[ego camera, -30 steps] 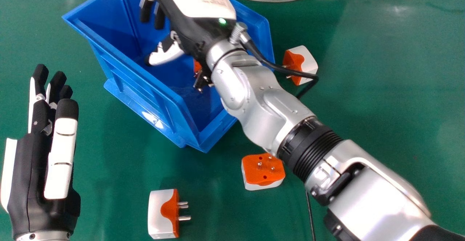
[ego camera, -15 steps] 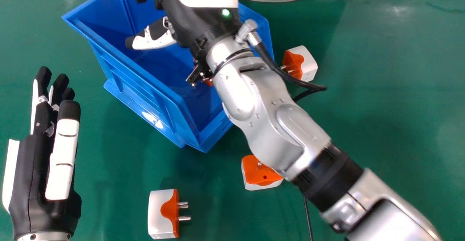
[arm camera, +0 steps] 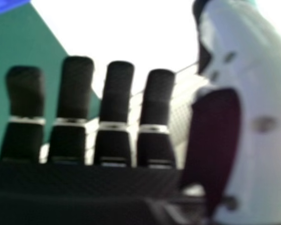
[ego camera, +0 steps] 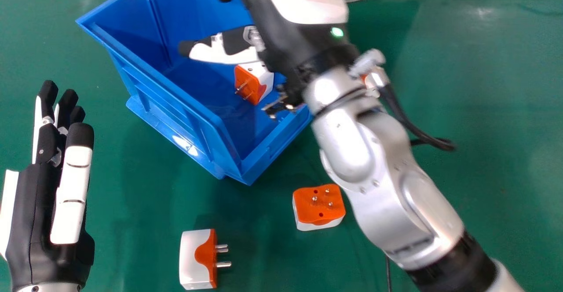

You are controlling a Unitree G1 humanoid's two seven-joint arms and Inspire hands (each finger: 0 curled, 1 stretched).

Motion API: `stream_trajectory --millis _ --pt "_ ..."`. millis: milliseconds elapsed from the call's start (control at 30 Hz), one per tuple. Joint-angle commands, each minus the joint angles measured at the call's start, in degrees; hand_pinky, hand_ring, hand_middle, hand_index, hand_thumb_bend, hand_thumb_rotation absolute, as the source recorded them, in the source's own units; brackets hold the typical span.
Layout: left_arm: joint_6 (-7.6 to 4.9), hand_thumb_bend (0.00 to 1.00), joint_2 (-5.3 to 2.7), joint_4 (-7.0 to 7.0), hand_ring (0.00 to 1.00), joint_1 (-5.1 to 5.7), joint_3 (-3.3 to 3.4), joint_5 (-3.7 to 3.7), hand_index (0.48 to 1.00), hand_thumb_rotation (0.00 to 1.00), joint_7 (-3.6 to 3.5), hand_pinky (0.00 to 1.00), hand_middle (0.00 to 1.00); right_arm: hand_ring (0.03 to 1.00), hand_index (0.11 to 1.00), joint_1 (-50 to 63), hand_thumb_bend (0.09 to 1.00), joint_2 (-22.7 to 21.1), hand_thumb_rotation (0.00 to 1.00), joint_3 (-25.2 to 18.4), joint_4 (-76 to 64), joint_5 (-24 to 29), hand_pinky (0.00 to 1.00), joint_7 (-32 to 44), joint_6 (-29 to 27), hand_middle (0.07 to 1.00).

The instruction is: Pick all objects and put in blue box

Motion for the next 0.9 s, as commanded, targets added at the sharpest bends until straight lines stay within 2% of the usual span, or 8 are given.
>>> stream_trajectory --millis 0,167,300,400,533,633,767,867 --pt "-1.21 0.65 -0.12 -0.87 0.99 0.61 0.27 0.33 1.0 0.8 0.15 1.0 0.99 0.452 0.533 2.94 0.486 -1.18 0.0 -1.31 -7.23 -0.61 0.31 1.03 -1.56 0.56" --pt "-1.88 0.65 0.11 -0.6 0.99 0.72 0.37 0.2 1.0 0.8 -0.13 1.0 0.99 0.455 0.535 11.44 0.486 -4.48 0.0 -3.78 -17.75 -1.93 0.31 2.02 -3.06 0.562" --pt "-0.31 0.64 -0.56 -1.87 0.99 1.33 0.16 0.47 1.0 0.81 1.17 1.0 0.99 0.457 0.533 18.31 0.486 -6.66 0.0 -6.05 -23.21 -3.95 0.31 0.96 -5.0 0.563" --pt "-0.88 0.65 -0.52 -1.36 0.99 1.27 0.09 -0.31 1.0 0.81 0.77 1.0 0.99 0.458 0.534 24.03 0.486 -7.8 0.0 -8.47 -26.75 -3.44 0.31 1.46 -6.1 0.566" --pt "-1.71 0.65 -0.12 -1.14 0.99 1.55 0.1 0.25 1.0 0.79 0.39 1.0 0.99 0.496 0.519 30.21 0.481 -9.41 0.0 -12.45 -26.32 -1.2 0.36 -1.0 -10.04 0.595" --pt "-2.32 0.65 -0.13 -0.55 0.99 1.43 0.28 -0.41 1.0 0.8 -0.2 1.0 0.99 0.512 0.513 33.45 0.488 -10.45 0.02 -15.46 -24.89 0.04 0.37 -1.67 -11.92 0.605" --pt "-1.69 0.64 -0.49 -1.42 0.99 1.91 0.31 0.32 1.0 0.8 0.51 0.99 0.99 0.633 0.634 35.74 0.682 -11.15 0.07 -18.85 -23.6 1.07 0.48 -1.25 -12.47 0.695" --pt "-1.66 0.64 -0.17 -1.41 0.99 2.08 0.41 -0.39 1.0 0.8 0.12 0.99 0.99 0.689 0.686 36.45 0.738 -11.98 0.1 -21.13 -22.67 0.82 0.54 -0.5 -12.23 0.743"
